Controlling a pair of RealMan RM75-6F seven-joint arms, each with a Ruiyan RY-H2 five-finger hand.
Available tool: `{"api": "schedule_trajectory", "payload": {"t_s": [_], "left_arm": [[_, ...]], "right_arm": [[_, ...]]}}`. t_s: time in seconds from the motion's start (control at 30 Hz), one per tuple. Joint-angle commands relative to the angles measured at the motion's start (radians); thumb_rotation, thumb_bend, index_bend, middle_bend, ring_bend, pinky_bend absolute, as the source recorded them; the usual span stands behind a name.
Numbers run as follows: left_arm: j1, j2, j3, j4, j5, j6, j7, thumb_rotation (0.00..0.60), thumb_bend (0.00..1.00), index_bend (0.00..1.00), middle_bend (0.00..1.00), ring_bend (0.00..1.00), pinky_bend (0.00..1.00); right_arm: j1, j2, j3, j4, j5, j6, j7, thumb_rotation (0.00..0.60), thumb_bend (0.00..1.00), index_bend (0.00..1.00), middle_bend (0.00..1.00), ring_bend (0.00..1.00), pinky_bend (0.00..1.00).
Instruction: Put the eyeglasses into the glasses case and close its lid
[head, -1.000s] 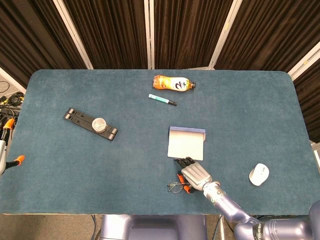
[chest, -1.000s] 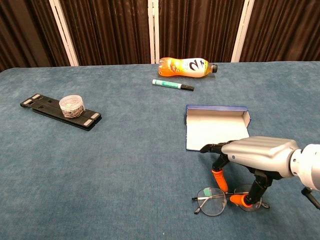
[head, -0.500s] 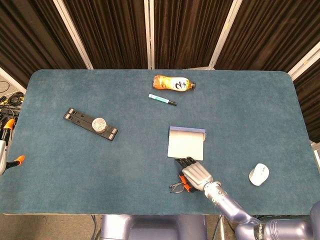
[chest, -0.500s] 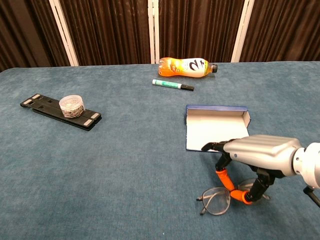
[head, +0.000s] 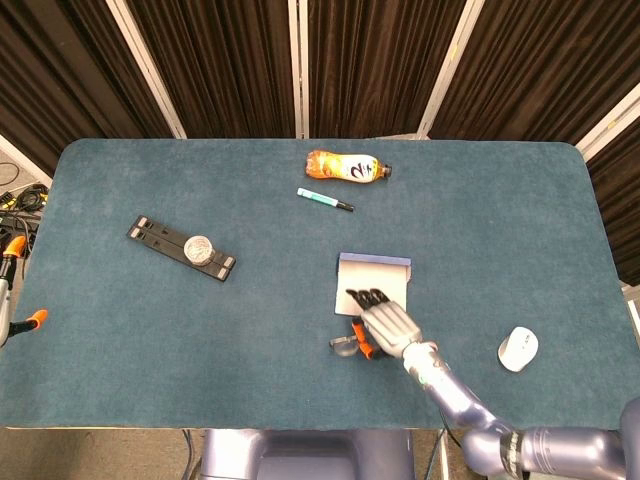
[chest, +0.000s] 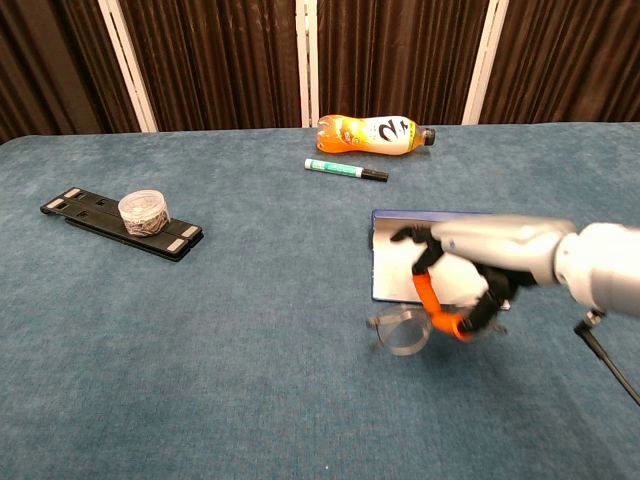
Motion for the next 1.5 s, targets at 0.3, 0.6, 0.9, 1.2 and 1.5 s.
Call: {"api": "schedule_trajectory", "payload": {"t_s": [0.3, 0.6, 0.9, 1.2, 1.5], "left_arm": [[-0.005, 0.008, -0.014, 0.017, -0.031, -0.022, -0.025, 0.6, 0.0, 0.0, 0.0, 0.0, 0.0], [-0.014, 0.004, -0.018, 0.031, -0.053, -0.043, -0.026, 0.6, 0.0, 0.0, 0.0, 0.0, 0.0], [-0.02, -0.001, -0.019, 0.035, -0.067, -0.053, -0.015, 0.6, 0.0, 0.0, 0.0, 0.0, 0.0], [-0.023, -0.006, -0.015, 0.035, -0.071, -0.054, -0.004, 0.6, 0.0, 0.0, 0.0, 0.0, 0.0], [-0.025, -0.007, -0.013, 0.034, -0.072, -0.056, -0.001, 0.6, 0.0, 0.0, 0.0, 0.0, 0.0]], "right_arm": [[0.106, -0.089, 0.113, 0.204, 0.15, -0.044, -0.003, 0.6, 0.37, 0.63, 0.0, 0.0, 0.0], [0.131, -0.137, 0.128, 0.341, 0.198, -0.063, 0.017, 0.6, 0.37, 0.63, 0.0, 0.0, 0.0], [0.137, -0.176, 0.133, 0.468, 0.217, -0.061, 0.029, 0.6, 0.37, 0.63, 0.0, 0.0, 0.0], [0.128, -0.198, 0.129, 0.534, 0.205, -0.066, 0.044, 0.6, 0.36, 0.62, 0.0, 0.0, 0.0], [0.117, -0.194, 0.139, 0.526, 0.185, -0.063, 0.069, 0.6, 0.15, 0.23, 0.0, 0.0, 0.0]]}}
